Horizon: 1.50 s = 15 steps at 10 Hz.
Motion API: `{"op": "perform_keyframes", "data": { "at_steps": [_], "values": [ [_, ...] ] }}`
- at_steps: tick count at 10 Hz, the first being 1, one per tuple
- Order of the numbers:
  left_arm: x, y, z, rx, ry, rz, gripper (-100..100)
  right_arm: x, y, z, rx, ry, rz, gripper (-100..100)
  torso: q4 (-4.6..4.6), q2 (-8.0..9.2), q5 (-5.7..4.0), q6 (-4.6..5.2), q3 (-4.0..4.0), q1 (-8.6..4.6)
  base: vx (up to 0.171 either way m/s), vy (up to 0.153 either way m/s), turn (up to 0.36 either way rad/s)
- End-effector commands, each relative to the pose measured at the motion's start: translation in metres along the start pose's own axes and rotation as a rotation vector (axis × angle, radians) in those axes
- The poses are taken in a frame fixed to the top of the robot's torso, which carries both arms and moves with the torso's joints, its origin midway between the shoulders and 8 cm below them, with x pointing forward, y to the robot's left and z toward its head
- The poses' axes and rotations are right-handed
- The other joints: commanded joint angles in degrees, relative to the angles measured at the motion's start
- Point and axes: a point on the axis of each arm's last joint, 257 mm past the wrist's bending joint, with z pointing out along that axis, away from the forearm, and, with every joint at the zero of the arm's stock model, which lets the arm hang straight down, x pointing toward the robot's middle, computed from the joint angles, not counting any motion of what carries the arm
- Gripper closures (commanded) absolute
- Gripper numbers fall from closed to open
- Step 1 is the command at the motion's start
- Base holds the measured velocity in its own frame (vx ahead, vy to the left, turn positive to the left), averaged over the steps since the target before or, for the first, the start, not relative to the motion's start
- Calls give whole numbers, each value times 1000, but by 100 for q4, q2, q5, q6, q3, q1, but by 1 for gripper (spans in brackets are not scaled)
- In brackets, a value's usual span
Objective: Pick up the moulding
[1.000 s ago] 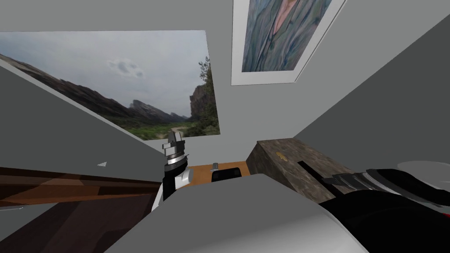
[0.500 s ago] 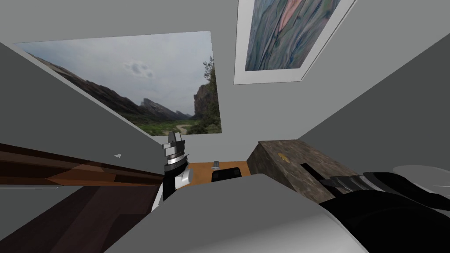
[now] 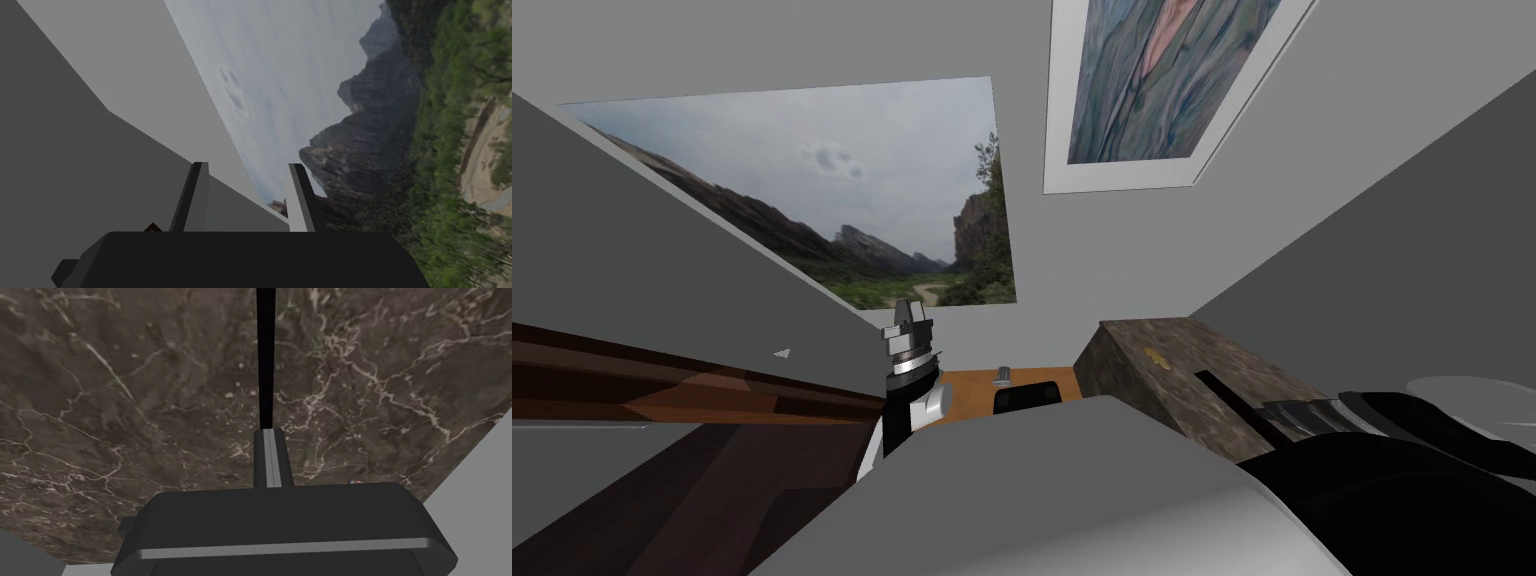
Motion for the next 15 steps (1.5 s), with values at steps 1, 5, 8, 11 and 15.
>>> {"op": "perform_keyframes", "data": {
  "at_steps": [1, 5, 8, 11, 15],
  "values": [
    [0, 0, 0, 0, 0, 0, 0, 0, 0, 0, 0, 0, 0, 0, 0, 0, 0, 0, 0, 0, 0, 0, 0],
    [0, 0, 0, 0, 0, 0, 0, -13, 3, -13, -16, -10, -25, -100, 15, 63, 1, 5, 37, 1, -152, 5, -92],
    [0, 0, 0, 0, 0, 0, 0, -14, 4, -14, -19, -11, -29, 0, 12, 43, 1, 2, 27, 4, -88, 4, -41],
    [0, 0, 0, 0, 0, 0, 0, 4, 11, -5, -42, 9, -16, -100, 7, 29, 0, -3, 17, -3, -73, -13, 196],
    [0, 0, 0, 0, 0, 0, 0, 18, 14, 0, -55, 16, 3, -100, 2, 12, 1, -10, 6, 1, -32, -3, 136]
  ]
}}
